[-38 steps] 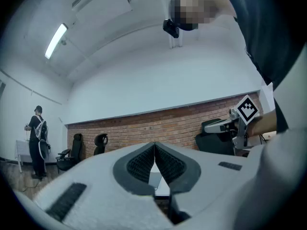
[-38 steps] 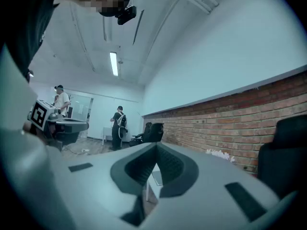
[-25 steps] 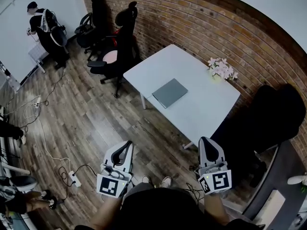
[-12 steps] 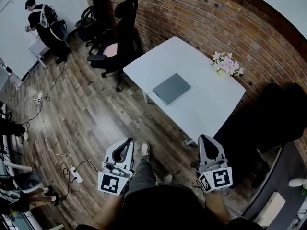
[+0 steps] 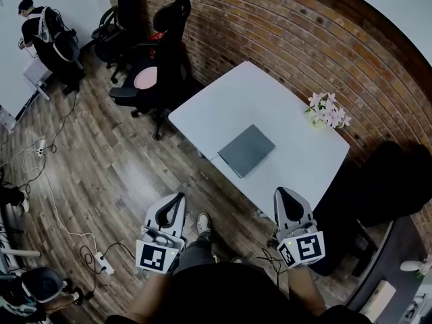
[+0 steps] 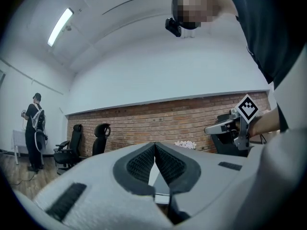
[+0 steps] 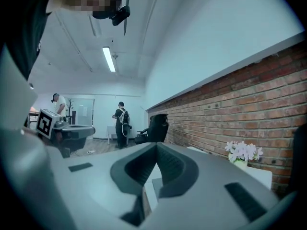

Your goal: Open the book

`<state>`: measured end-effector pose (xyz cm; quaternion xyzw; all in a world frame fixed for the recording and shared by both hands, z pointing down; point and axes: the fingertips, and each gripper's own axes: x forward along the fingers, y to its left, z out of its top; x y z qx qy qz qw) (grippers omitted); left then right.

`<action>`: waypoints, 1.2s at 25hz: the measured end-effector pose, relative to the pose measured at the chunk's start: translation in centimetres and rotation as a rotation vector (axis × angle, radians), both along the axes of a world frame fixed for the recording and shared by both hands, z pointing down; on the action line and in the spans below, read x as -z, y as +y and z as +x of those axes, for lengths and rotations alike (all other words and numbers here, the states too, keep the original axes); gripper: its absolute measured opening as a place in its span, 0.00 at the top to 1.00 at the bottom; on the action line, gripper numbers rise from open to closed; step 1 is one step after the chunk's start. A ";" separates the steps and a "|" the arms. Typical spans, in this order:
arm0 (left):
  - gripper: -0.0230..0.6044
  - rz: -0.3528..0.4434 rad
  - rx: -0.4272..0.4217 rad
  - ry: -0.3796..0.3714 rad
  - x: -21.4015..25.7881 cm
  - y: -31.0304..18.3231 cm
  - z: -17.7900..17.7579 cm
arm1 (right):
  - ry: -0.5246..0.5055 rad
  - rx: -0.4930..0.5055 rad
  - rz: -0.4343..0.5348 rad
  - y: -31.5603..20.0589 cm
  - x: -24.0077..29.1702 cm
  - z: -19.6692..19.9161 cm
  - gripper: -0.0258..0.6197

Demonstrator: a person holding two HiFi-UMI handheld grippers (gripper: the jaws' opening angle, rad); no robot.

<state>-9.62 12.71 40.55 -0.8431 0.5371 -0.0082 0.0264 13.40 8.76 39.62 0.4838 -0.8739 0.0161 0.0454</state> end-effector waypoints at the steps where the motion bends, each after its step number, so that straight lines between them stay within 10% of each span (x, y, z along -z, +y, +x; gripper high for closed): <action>1: 0.93 0.002 -0.010 0.008 0.1 -1.5 -0.6 | 0.004 -0.007 0.003 -1.3 0.2 -0.7 0.94; 11: 0.93 -0.024 -0.142 0.065 -0.6 -10.4 -4.0 | 0.046 -0.091 -0.021 -7.5 0.9 -5.5 0.94; 21: 0.93 -0.050 -0.300 0.083 -0.9 -13.8 1.2 | 0.050 -0.232 -0.068 -8.6 0.3 -1.0 0.94; 30: 0.93 -0.011 -0.278 0.060 1.2 -15.6 2.0 | -0.011 -0.249 -0.064 -11.0 0.0 1.3 0.94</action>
